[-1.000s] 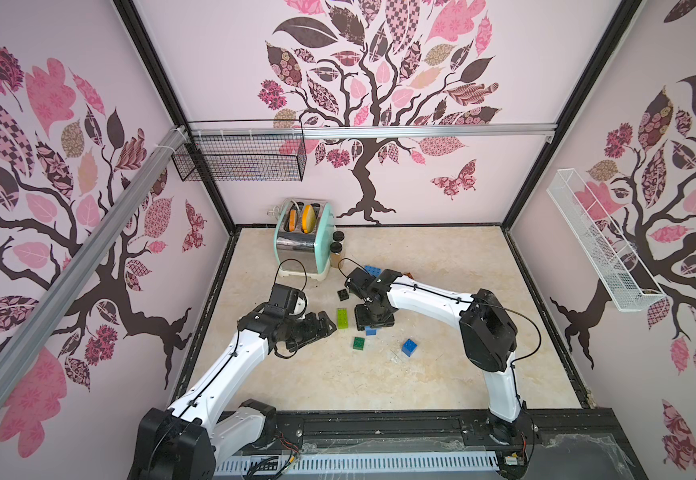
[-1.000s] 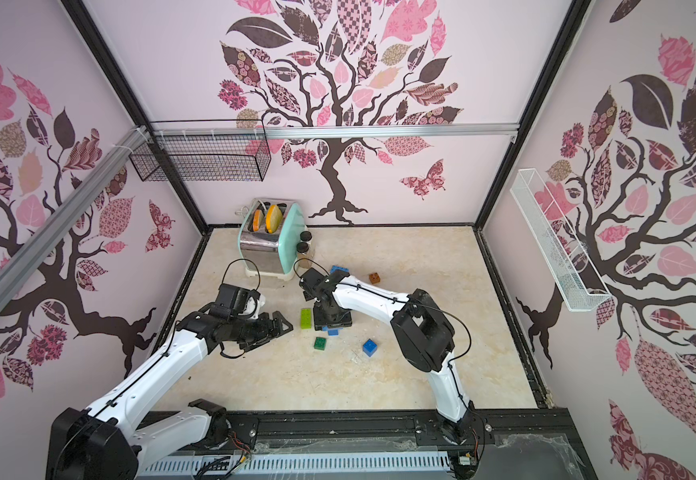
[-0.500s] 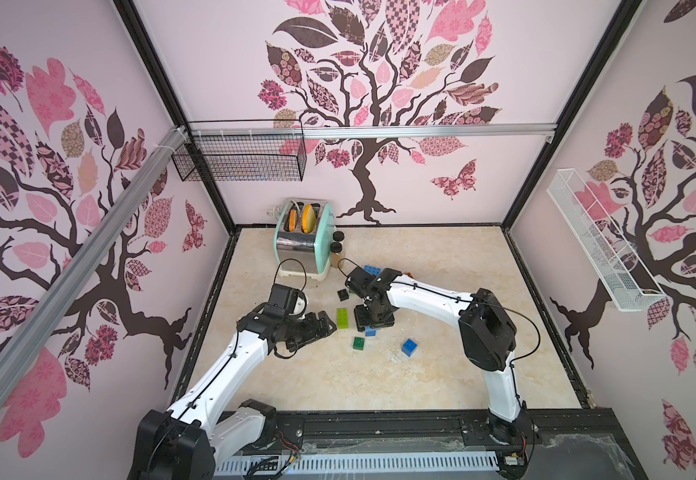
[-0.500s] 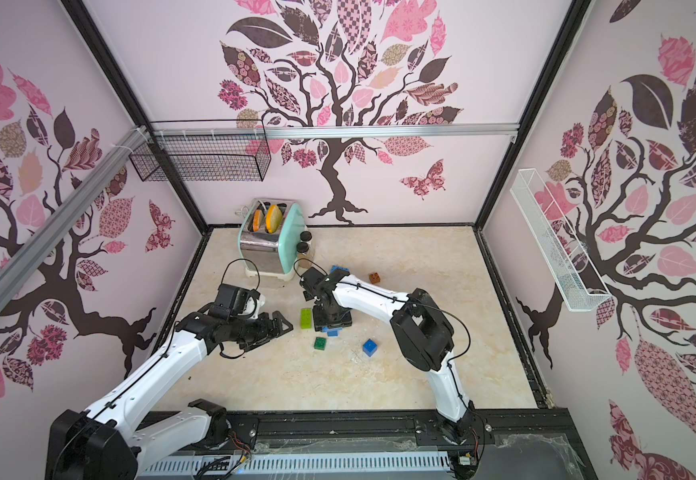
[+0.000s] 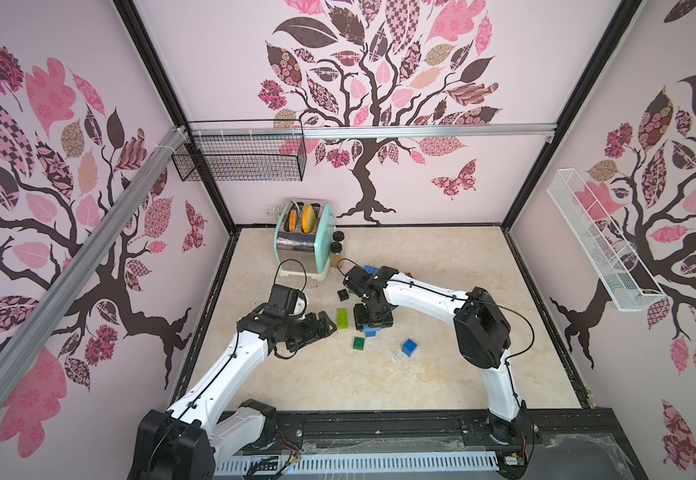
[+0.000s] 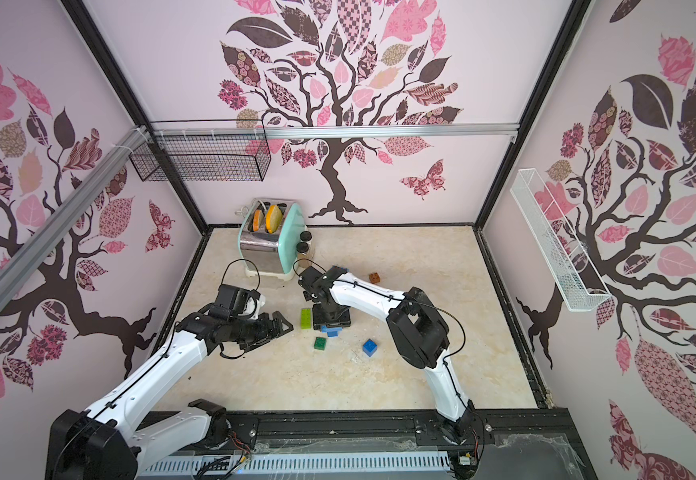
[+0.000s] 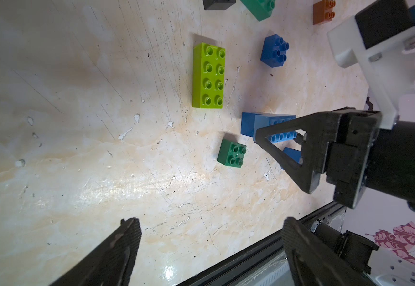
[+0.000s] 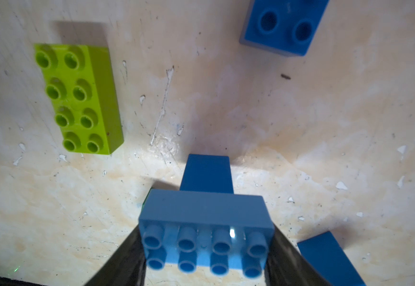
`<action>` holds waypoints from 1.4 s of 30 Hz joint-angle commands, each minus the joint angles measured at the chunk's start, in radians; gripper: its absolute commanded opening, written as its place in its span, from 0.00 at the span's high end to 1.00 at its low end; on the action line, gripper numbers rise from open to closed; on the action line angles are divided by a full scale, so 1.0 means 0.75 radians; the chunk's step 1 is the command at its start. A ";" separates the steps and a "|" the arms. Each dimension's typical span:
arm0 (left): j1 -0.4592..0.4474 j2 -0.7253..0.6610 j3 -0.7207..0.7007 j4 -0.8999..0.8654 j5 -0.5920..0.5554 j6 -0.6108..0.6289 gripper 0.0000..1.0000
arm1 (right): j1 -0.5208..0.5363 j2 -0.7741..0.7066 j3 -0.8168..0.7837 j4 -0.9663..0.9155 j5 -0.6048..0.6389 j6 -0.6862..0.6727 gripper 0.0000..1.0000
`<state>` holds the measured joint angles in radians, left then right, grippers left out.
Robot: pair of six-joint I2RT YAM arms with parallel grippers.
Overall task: Assemble the letter f with lego
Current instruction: Assemble the lego brick with the lego brick.
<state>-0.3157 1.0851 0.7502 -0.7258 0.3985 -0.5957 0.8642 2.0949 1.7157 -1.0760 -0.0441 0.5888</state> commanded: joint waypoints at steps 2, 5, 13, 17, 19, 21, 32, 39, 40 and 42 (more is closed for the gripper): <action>0.006 -0.016 -0.010 0.025 0.019 0.011 0.07 | 0.000 0.093 -0.036 -0.077 -0.009 0.029 0.39; 0.006 -0.013 -0.009 0.028 0.021 0.013 0.07 | -0.001 0.089 -0.051 -0.066 -0.008 0.033 0.40; 0.006 0.011 -0.014 0.039 0.032 0.013 0.07 | -0.001 0.106 -0.068 -0.048 -0.017 0.021 0.40; 0.005 0.024 -0.010 0.033 0.031 0.016 0.07 | -0.005 0.048 -0.053 -0.063 0.069 0.008 0.40; 0.006 0.024 -0.010 0.033 0.029 0.013 0.07 | -0.020 0.029 -0.033 -0.081 0.105 0.001 0.40; 0.006 0.024 -0.010 0.032 0.029 0.015 0.07 | -0.050 0.007 -0.032 -0.080 0.103 0.004 0.40; 0.006 0.036 -0.009 0.029 0.029 0.013 0.07 | -0.133 -0.061 0.032 -0.073 0.044 0.007 0.39; 0.006 0.034 -0.010 0.027 0.025 0.013 0.07 | -0.139 -0.061 0.013 -0.050 -0.005 0.026 0.38; 0.006 0.034 -0.010 0.025 0.023 0.011 0.06 | -0.140 -0.067 0.008 -0.049 -0.005 0.027 0.38; 0.005 0.034 -0.011 0.027 0.023 0.013 0.06 | -0.140 -0.083 0.009 -0.052 0.002 0.026 0.38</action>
<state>-0.3157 1.1088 0.7502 -0.7181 0.4126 -0.5953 0.7563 2.0834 1.7103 -1.1065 -0.0368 0.5972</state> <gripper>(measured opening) 0.935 0.655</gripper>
